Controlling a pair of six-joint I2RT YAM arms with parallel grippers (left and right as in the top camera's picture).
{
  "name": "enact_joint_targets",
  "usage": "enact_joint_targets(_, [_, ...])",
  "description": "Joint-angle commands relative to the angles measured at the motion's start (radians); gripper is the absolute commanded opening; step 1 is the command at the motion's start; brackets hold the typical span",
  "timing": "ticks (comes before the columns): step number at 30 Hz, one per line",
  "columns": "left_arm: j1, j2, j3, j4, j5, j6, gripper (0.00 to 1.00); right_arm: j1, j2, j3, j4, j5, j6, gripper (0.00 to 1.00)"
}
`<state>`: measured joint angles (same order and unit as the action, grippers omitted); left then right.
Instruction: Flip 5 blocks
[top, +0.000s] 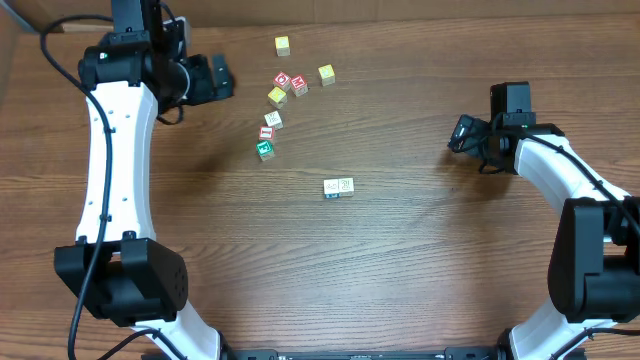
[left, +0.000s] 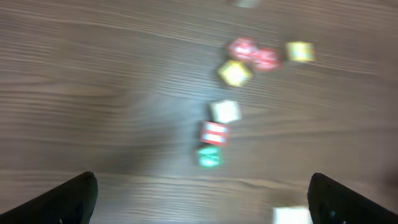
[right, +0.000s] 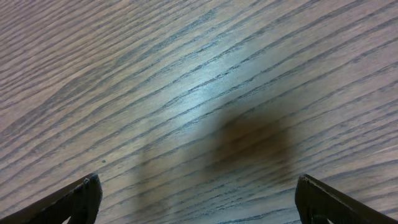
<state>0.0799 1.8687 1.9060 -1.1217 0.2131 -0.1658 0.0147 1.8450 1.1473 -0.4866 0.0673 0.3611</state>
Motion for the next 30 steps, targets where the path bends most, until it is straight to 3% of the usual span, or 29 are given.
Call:
enact_joint_targets(1, [-0.042, 0.011, -0.032, -0.006, 0.212, -0.083, 1.0, -0.004, 0.003, 0.018, 0.006, 0.01, -0.01, 1.0])
enact_joint_targets(7, [-0.156, 0.028, -0.146, 0.016, 0.003, -0.105, 1.0, -0.004, 0.003, 0.018, 0.006, 0.01, -0.01, 1.0])
enact_joint_targets(10, [-0.208, 0.038, -0.189, 0.043, -0.106, -0.12, 0.84, -0.004, 0.003, 0.018, 0.006, 0.01, -0.01, 1.0])
enact_joint_targets(15, [-0.265, 0.068, -0.222, 0.068, -0.274, -0.2, 0.81, -0.004, 0.003, 0.018, 0.006, 0.01, -0.01, 1.0])
enact_joint_targets(18, [-0.27, 0.102, -0.222, 0.074, -0.272, -0.223, 0.72, -0.004, 0.003, 0.018, 0.006, 0.01, -0.01, 1.0])
enact_joint_targets(25, [-0.269, 0.211, -0.222, 0.074, -0.264, -0.281, 0.7, -0.004, 0.003, 0.018, 0.006, 0.01, -0.01, 1.0])
enact_joint_targets(27, [-0.269, 0.239, -0.222, 0.075, -0.265, -0.285, 0.62, -0.004, 0.003, 0.018, 0.006, 0.01, -0.01, 1.0])
enact_joint_targets(30, [-0.269, 0.276, -0.222, 0.091, -0.268, -0.288, 0.6, -0.004, 0.003, 0.018, 0.006, 0.01, -0.01, 1.0])
